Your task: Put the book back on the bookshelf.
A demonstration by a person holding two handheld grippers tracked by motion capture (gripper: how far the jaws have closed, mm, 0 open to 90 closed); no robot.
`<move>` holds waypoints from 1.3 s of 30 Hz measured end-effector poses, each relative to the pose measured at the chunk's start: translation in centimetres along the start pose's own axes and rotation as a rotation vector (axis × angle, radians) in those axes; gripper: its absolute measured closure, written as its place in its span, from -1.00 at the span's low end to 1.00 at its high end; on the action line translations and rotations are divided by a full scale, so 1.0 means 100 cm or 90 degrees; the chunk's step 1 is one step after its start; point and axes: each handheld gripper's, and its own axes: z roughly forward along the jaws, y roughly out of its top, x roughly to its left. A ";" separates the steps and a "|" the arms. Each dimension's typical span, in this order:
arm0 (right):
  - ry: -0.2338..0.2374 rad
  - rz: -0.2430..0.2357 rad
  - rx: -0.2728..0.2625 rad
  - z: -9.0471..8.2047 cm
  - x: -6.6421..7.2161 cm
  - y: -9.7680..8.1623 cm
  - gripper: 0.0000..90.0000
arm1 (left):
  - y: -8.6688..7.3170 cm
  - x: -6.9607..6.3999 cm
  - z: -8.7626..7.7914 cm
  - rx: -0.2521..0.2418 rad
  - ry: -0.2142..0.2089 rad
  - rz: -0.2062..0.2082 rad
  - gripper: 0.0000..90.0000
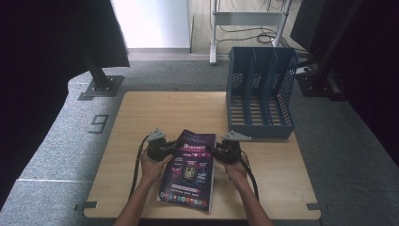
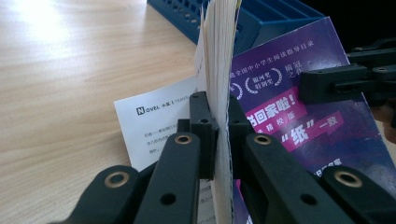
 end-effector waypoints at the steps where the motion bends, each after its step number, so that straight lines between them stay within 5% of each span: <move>1: 0.000 -0.006 -0.002 -0.001 0.000 0.001 0.57 | 0.001 0.000 -0.001 -0.001 -0.001 0.001 0.92; 10: 0.014 -0.043 -0.049 -0.018 0.007 0.010 0.59 | 0.012 -0.007 -0.011 -0.028 -0.009 0.015 0.92; 39: 0.020 -0.142 -0.120 -0.047 0.025 0.032 0.63 | 0.041 -0.021 -0.032 -0.080 -0.008 0.059 0.92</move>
